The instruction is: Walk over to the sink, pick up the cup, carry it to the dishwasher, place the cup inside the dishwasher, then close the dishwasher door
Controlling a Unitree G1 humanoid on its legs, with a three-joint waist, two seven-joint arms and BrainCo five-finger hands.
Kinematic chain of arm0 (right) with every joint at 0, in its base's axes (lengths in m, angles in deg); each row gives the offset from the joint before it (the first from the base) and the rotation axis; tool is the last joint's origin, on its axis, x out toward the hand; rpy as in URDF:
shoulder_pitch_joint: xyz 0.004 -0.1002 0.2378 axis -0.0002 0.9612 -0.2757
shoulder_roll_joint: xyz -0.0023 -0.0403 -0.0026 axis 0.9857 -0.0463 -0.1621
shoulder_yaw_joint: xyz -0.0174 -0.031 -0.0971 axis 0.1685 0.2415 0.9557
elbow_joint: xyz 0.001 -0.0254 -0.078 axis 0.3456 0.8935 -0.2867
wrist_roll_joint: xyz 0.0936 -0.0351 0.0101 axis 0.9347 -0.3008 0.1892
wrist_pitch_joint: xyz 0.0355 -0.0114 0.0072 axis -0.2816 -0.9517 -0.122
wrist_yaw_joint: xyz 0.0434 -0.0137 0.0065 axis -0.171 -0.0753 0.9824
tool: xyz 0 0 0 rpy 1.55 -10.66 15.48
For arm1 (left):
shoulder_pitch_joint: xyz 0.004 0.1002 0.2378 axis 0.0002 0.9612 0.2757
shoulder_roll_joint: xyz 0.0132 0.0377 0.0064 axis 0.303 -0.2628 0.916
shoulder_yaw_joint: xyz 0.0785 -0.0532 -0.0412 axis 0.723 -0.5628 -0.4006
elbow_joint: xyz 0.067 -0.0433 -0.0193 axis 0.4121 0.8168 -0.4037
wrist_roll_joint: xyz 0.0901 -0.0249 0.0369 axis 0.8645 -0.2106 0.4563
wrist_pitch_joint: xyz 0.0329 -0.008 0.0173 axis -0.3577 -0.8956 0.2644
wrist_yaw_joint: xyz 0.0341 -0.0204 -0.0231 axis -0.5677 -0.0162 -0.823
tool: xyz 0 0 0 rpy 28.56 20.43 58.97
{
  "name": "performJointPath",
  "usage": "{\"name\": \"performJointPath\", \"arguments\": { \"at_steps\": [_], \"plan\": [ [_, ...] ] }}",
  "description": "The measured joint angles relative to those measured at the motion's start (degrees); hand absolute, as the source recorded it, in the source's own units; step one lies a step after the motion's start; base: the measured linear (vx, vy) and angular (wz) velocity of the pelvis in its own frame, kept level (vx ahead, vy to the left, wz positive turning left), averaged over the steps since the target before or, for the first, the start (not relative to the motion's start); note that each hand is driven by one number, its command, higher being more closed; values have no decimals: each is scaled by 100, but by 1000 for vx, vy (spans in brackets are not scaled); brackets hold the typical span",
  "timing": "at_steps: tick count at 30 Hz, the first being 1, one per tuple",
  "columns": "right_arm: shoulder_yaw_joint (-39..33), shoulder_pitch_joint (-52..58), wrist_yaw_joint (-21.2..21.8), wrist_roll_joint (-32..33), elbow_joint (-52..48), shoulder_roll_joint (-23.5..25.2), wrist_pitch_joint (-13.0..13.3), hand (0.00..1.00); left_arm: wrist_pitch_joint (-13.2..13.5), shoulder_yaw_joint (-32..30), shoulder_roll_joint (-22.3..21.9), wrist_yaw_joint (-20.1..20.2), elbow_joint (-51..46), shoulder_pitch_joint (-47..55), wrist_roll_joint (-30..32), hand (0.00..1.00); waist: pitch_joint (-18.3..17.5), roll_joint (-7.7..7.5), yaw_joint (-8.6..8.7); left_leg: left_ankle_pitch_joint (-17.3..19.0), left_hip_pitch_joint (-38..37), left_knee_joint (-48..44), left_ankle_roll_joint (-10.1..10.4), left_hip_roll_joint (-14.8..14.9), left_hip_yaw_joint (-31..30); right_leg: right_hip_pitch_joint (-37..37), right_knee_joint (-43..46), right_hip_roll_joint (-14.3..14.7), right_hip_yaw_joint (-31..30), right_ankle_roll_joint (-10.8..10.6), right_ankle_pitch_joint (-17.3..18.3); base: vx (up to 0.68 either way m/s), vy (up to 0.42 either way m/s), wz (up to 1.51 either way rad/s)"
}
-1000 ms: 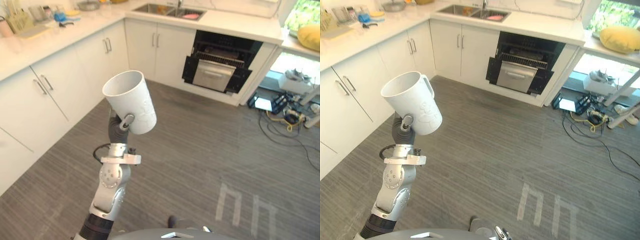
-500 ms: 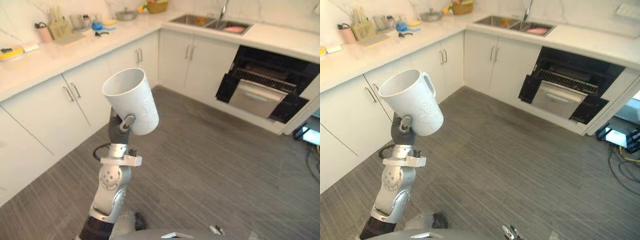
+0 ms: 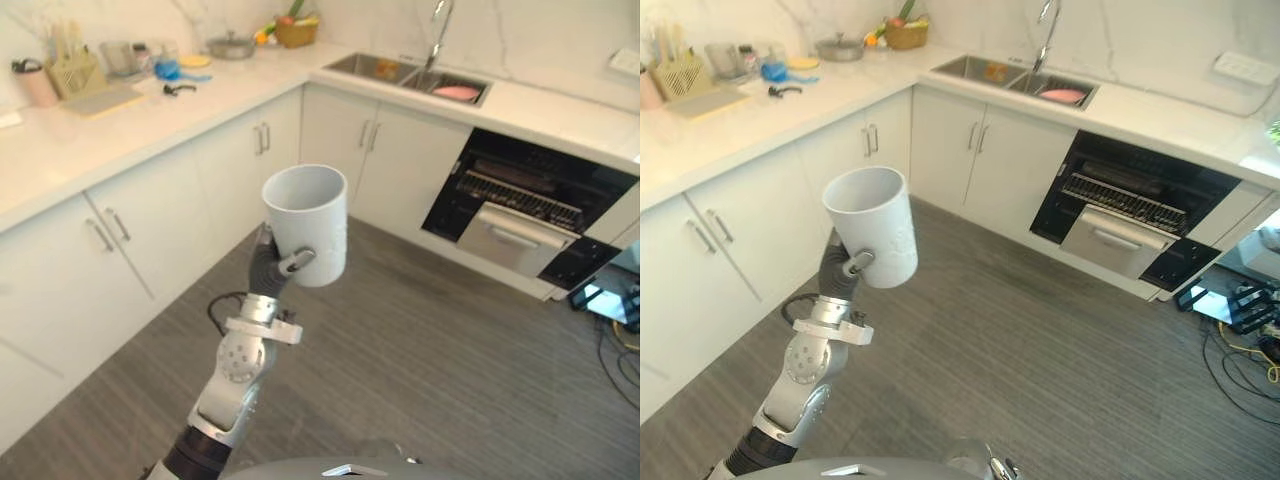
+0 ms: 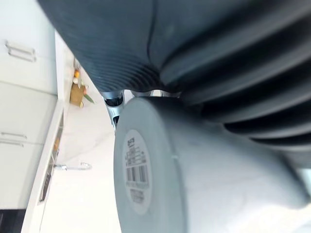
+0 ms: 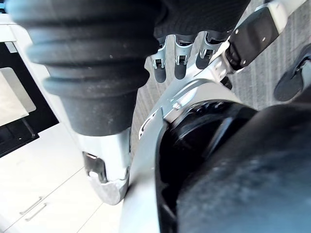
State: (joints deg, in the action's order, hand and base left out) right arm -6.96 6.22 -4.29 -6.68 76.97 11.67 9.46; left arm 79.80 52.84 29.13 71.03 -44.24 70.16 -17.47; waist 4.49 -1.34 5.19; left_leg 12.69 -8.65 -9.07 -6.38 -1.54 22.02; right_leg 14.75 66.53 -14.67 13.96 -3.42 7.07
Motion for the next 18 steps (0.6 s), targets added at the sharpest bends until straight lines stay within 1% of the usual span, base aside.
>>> {"name": "performJointPath", "arguments": {
  "at_steps": [1,2,3,4,5,6,7,8,9,10,11,12,13,14,15,16,17,18],
  "plan": [
    [3,5,0,1,-13,25,-2,0,-3,0,0,34,1,-29,-26,100,4,10,15,11,-104,59,36,45,2,95,-346,76,136,-18,151,302,-27,9],
    [0,27,-14,4,-14,117,-11,0,-23,3,0,81,1,-111,-110,100,13,25,29,59,-274,133,141,156,-8,183,-1234,235,456,-2,338,244,-50,3],
    [-1,48,-32,16,-16,171,-16,0,-34,4,0,96,1,-149,-128,100,16,26,34,87,-341,141,208,234,-13,192,-1775,329,599,-11,355,335,-92,9],
    [7,89,-93,18,-21,269,-60,0,-82,12,0,152,1,-217,-228,100,16,27,26,147,-457,137,373,388,-22,133,-3042,568,738,9,248,458,-144,11],
    [22,138,-99,18,-28,333,-111,0,-136,13,-5,175,0,-279,-324,100,15,30,-5,239,-584,123,543,524,-27,54,-4331,785,619,25,-100,390,-128,9],
    [33,175,-101,17,-48,339,-144,0,-152,9,-10,176,-1,-285,-340,100,15,30,-27,287,-672,119,626,576,-24,26,-4805,863,489,52,-311,436,-145,2],
    [164,240,-105,26,-75,321,-194,0,-161,1,-12,174,0,-261,-344,100,19,27,-53,421,-865,108,855,674,-7,-67,-5490,983,114,34,-815,481,-196,2],
    [398,336,-103,13,-157,312,-220,0,-162,7,-11,172,-4,-239,-381,100,18,-36,-54,579,-1066,30,1114,730,2,-163,-5732,989,-256,94,-1269,594,-256,8],
    [519,405,-102,10,-197,323,-237,0,-159,22,-10,171,-11,-231,-417,100,2,-117,-54,665,-1169,-17,1248,732,5,-208,-5686,920,-384,178,-1491,649,-339,29],
    [709,492,-102,14,-204,353,-288,0,-106,61,-73,175,23,-186,-465,100,-39,-200,-49,897,-1339,-128,1418,821,8,-288,-5452,849,-407,-6,-1517,562,-294,21],
    [783,445,-87,12,-235,218,-305,0,-110,100,-180,161,-7,-18,-540,100,-48,157,-43,939,-1323,-292,1590,1240,137,-267,-5206,1139,-367,85,-1279,543,-279,19],
    [890,419,-71,6,-246,142,-306,0,-108,131,-198,169,-11,-7,-558,100,-21,200,-32,861,-1324,-329,1675,1282,171,-215,-5058,1186,-334,97,-1127,487,-256,2],
    [1069,383,-93,9,-255,49,-364,0,-107,173,-237,163,-38,-1,-556,100,10,182,-52,599,-1321,-381,1779,1361,231,-85,-4709,1184,-310,162,-809,479,-279,0],
    [1148,339,-113,14,-257,26,-464,0,-106,153,-288,137,-66,17,-557,100,37,125,-66,337,-1384,-503,1819,1428,218,-65,-4359,1211,-299,241,-485,478,-281,-8],
    [1180,297,-120,12,-269,19,-506,0,-106,121,-300,123,-73,25,-557,100,41,93,-65,243,-1404,-646,1806,1473,189,-76,-4196,1246,-287,283,-330,444,-265,-27],
    [1302,294,-125,12,-294,-46,-605,0,-94,36,-309,82,-137,124,-558,100,27,94,-45,60,-1356,-1169,1736,1642,142,-139,-4006,1395,-309,369,-14,391,-261,-45],
    [1353,297,-111,10,-405,-126,-700,0,-74,-13,-333,72,-230,289,-561,100,-35,108,-48,-199,-1085,-2028,1438,1933,19,-275,-3999,1620,-373,465,182,377,-255,-53],
    [1349,297,-106,11,-461,-142,-725,0,-69,-22,-345,65,-261,343,-562,100,-56,129,-57,-462,-838,-2577,1113,2111,-105,-358,-4045,1734,-412,523,248,361,-239,-58]
  ]
}}
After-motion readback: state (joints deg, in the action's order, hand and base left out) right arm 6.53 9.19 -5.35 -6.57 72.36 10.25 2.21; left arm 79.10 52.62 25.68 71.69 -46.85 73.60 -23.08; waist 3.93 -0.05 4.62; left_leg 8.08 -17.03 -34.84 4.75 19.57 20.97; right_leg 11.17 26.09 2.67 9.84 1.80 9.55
